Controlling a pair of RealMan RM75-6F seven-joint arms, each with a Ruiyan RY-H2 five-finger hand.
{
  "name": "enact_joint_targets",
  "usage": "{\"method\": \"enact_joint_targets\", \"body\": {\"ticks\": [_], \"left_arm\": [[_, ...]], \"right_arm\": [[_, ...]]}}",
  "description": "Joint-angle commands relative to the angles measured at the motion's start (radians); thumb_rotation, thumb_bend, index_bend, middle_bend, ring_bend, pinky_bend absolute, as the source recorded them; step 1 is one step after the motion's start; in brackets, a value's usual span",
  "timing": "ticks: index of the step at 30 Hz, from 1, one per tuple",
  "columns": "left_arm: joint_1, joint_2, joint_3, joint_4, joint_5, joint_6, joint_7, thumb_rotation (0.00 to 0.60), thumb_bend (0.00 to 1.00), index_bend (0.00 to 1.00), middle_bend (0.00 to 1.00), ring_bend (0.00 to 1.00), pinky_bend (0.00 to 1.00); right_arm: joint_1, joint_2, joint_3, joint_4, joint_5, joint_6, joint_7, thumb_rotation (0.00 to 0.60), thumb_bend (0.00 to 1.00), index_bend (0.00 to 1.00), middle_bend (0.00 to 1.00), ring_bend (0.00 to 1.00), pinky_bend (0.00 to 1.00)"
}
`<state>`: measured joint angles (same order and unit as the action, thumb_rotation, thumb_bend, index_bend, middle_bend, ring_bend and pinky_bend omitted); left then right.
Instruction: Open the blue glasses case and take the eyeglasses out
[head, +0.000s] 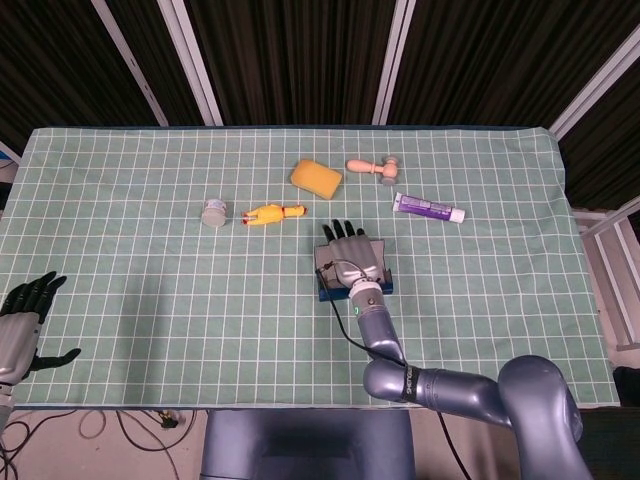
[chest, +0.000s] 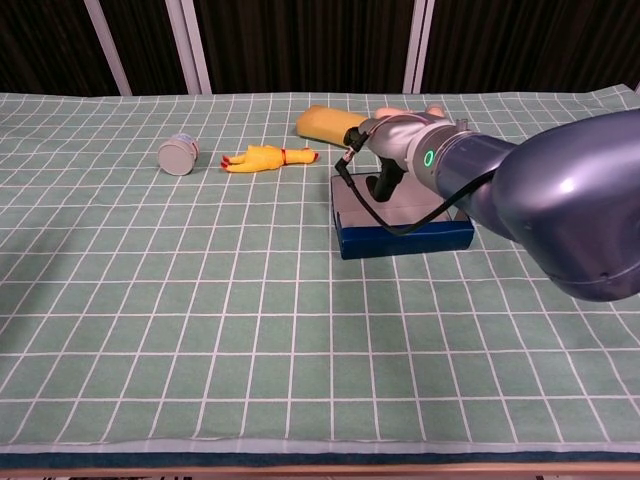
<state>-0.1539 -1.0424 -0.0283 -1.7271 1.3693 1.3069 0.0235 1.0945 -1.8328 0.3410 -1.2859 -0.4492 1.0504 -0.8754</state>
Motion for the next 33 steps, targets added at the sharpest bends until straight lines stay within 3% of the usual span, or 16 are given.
{"method": "enact_joint_targets", "body": {"ticks": [1, 6, 8, 12, 16, 20, 33], "left_arm": [[0.000, 0.000, 0.001, 0.000, 0.005, 0.002, 0.002, 0.600, 0.02, 0.00, 0.00, 0.00, 0.00], [0.002, -0.001, 0.002, 0.002, 0.013, 0.010, 0.002, 0.600, 0.02, 0.00, 0.00, 0.00, 0.00], [0.003, -0.001, 0.003, 0.002, 0.017, 0.013, 0.003, 0.600, 0.02, 0.00, 0.00, 0.00, 0.00], [0.005, -0.002, 0.005, 0.003, 0.024, 0.019, 0.006, 0.600, 0.02, 0.00, 0.00, 0.00, 0.00], [0.006, -0.004, 0.006, 0.003, 0.029, 0.022, 0.009, 0.600, 0.02, 0.00, 0.00, 0.00, 0.00], [0.006, -0.005, 0.007, 0.004, 0.032, 0.024, 0.010, 0.600, 0.02, 0.00, 0.00, 0.00, 0.00], [0.004, -0.004, 0.004, 0.007, 0.021, 0.015, 0.005, 0.600, 0.02, 0.00, 0.00, 0.00, 0.00]], "right_arm": [[-0.026, 0.053, 0.004, -0.129, -0.004, 0.059, -0.007, 0.600, 0.56, 0.06, 0.00, 0.00, 0.21], [-0.070, 0.144, -0.016, -0.332, 0.001, 0.138, -0.031, 0.600, 0.51, 0.06, 0.13, 0.13, 0.27], [-0.085, 0.169, -0.026, -0.388, -0.012, 0.162, -0.029, 0.600, 0.51, 0.06, 0.24, 0.26, 0.37], [-0.120, 0.214, -0.061, -0.487, -0.044, 0.195, -0.017, 0.600, 0.51, 0.06, 0.61, 0.69, 0.72], [-0.150, 0.240, -0.091, -0.554, -0.027, 0.201, 0.001, 0.600, 0.51, 0.06, 0.83, 0.92, 0.93], [-0.160, 0.237, -0.119, -0.561, 0.001, 0.197, -0.002, 0.600, 0.52, 0.06, 0.90, 0.98, 0.99], [-0.140, 0.151, -0.122, -0.444, 0.056, 0.154, 0.010, 0.600, 0.53, 0.10, 0.90, 0.97, 0.99]]}}
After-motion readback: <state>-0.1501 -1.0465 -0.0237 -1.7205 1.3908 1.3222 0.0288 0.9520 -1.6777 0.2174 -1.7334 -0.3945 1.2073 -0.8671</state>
